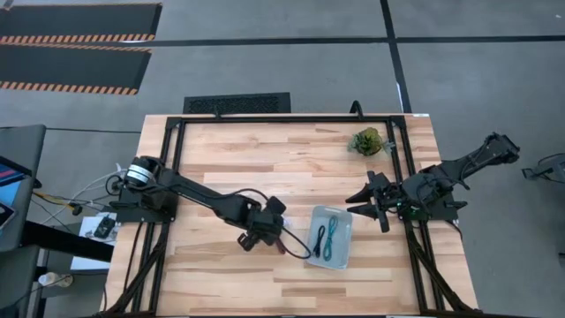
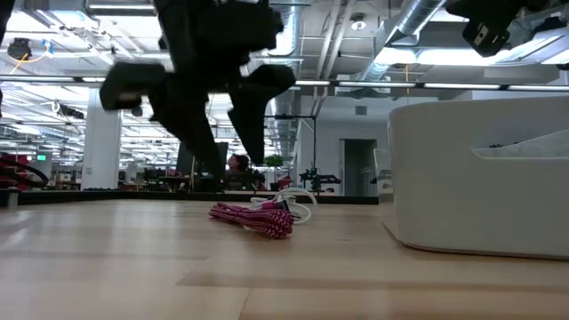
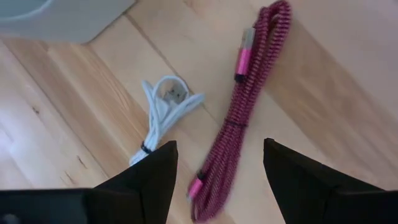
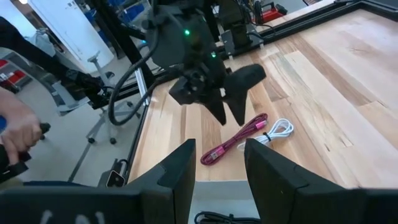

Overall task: Pick and place USB-C Cables
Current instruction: Put the pink charger cable into the gray bin

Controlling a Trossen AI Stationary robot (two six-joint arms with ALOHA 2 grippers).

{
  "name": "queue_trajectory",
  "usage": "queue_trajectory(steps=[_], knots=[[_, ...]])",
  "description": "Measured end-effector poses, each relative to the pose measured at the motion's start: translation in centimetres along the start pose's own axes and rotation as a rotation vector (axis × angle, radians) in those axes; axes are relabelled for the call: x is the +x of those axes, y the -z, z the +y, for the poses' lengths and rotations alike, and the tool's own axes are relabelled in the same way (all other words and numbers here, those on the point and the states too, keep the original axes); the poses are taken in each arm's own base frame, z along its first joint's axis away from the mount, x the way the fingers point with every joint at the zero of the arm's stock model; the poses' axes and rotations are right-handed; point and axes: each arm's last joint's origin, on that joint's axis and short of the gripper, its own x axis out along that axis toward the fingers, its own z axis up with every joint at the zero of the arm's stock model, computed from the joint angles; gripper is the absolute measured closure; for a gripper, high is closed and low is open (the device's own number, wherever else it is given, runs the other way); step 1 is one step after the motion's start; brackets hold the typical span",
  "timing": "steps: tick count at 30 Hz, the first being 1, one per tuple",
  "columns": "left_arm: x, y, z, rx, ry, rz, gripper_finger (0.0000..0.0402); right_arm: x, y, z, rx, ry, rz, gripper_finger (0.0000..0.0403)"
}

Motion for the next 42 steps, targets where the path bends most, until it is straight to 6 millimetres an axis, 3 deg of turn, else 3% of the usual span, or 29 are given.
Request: queue_trajectory(steps=[7, 14, 18, 25, 33, 42], knots=[[1.8, 1.2, -0.4, 0.032, 0.006, -0.016, 0.018, 0.0, 0.0, 0.0, 0.001, 0.0, -0.001, 0.0242], [2.2, 1.6, 0.6, -0.007, 0.081, -0.081, 0.018, 0.0, 0.0, 0.0, 0.001, 0.001, 0.0, 0.0242], [3.5, 2.2, 1.1, 0.001, 0.103, -0.069, 0.0189, 0.0, 0.0, 0.0, 0.001, 0.0, -0.001, 0.0242], [4.4, 2.6, 1.3, 0.011, 0.147, -0.065, 0.0252, 0.0, 0.0, 0.0, 0.0, 0.002, 0.001, 0.0242], [4.6, 2.6, 1.2, 0.004, 0.152, -0.065, 0.0384, 0.0, 0.0, 0.0, 0.001, 0.001, -0.002, 0.0242], [4.5, 2.1, 0.7, -0.137, 0.067, -0.009, 0.0396, 0.0, -0.1, 0.0, 0.021, -0.001, -0.007, 0.0242]])
